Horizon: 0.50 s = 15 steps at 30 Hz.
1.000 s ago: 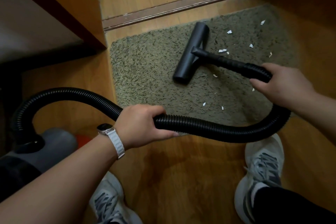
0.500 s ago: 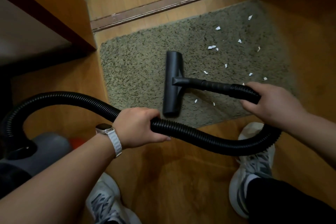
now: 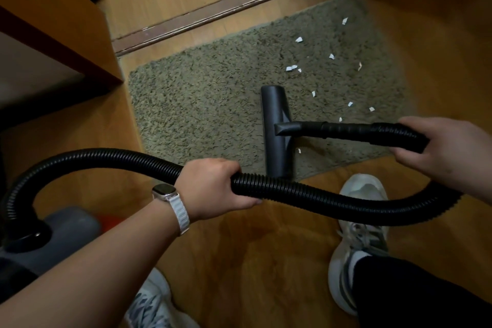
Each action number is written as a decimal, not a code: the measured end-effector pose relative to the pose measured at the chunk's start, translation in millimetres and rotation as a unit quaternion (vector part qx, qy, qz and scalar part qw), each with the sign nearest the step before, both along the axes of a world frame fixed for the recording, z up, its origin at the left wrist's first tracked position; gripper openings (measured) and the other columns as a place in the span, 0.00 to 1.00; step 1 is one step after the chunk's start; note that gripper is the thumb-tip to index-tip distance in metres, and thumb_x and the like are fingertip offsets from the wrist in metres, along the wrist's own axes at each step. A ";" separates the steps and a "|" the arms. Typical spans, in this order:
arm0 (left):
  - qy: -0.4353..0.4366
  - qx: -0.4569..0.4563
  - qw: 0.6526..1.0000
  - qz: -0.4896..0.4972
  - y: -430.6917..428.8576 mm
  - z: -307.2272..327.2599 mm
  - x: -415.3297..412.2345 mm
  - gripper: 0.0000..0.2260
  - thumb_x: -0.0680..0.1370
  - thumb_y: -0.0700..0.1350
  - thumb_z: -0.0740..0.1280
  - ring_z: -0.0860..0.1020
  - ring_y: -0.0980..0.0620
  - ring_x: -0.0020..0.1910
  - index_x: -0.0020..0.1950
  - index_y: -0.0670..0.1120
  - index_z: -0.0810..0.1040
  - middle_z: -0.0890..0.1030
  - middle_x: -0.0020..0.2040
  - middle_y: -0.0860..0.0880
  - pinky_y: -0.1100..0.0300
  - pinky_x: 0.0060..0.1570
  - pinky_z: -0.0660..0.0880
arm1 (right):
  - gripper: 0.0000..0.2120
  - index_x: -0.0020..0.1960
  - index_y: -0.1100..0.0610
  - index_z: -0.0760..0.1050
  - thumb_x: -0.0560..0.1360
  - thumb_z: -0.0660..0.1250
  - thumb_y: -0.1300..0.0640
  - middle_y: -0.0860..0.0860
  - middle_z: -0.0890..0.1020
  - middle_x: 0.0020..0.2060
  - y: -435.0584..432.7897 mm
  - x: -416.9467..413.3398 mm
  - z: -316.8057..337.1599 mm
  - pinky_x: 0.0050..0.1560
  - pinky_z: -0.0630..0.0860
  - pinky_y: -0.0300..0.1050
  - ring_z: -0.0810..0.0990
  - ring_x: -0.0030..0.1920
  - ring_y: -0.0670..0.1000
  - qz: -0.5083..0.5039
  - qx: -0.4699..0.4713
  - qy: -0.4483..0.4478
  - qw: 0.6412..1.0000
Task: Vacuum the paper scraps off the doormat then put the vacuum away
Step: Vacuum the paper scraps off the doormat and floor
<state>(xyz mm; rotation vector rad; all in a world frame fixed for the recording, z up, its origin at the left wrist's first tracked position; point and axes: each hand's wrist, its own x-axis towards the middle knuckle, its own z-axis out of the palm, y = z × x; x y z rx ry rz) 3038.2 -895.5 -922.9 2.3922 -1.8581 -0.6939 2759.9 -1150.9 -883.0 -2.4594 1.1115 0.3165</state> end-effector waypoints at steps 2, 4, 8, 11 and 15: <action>0.002 -0.004 1.000 -0.001 -1.0 -0.9 -3.2 0.28 0.64 0.78 0.58 0.78 0.53 0.31 0.37 0.53 0.74 0.72 0.30 0.57 0.60 0.30 0.71 | 0.13 0.53 0.43 0.77 0.69 0.73 0.49 0.45 0.77 0.35 0.7 -7.1 -3.1 0.35 0.77 0.53 0.78 0.37 0.56 -0.007 -0.007 0.004 1.000; 0.001 -0.005 1.000 -0.006 -1.8 -1.5 -7.1 0.28 0.64 0.78 0.58 0.78 0.53 0.31 0.37 0.53 0.74 0.73 0.29 0.56 0.60 0.30 0.72 | 0.13 0.52 0.43 0.77 0.69 0.73 0.48 0.46 0.78 0.36 5.2 -12.3 -6.8 0.35 0.78 0.53 0.79 0.38 0.56 -0.015 -0.005 0.019 1.000; 0.011 0.006 1.000 -0.014 -0.8 -2.7 -10.6 0.30 0.64 0.78 0.56 0.78 0.54 0.32 0.39 0.52 0.76 0.76 0.31 0.56 0.59 0.30 0.73 | 0.16 0.57 0.46 0.77 0.70 0.69 0.45 0.49 0.79 0.40 16.4 -8.4 -14.1 0.36 0.77 0.51 0.78 0.41 0.56 -0.017 0.005 0.037 0.999; 0.006 0.016 1.000 -0.019 1.3 -3.8 -8.0 0.31 0.64 0.78 0.56 0.78 0.54 0.32 0.39 0.52 0.77 0.76 0.31 0.56 0.58 0.31 0.74 | 0.15 0.57 0.46 0.75 0.72 0.67 0.44 0.49 0.78 0.40 24.1 2.9 -18.9 0.34 0.72 0.47 0.77 0.41 0.55 -0.001 0.007 0.042 0.999; 0.005 0.004 1.000 -0.028 4.0 -6.1 -4.9 0.30 0.64 0.78 0.57 0.78 0.54 0.31 0.38 0.52 0.77 0.76 0.31 0.56 0.58 0.30 0.75 | 0.17 0.61 0.45 0.74 0.73 0.67 0.43 0.48 0.77 0.42 28.7 12.1 -24.7 0.34 0.65 0.44 0.78 0.44 0.55 0.015 -0.008 0.044 0.999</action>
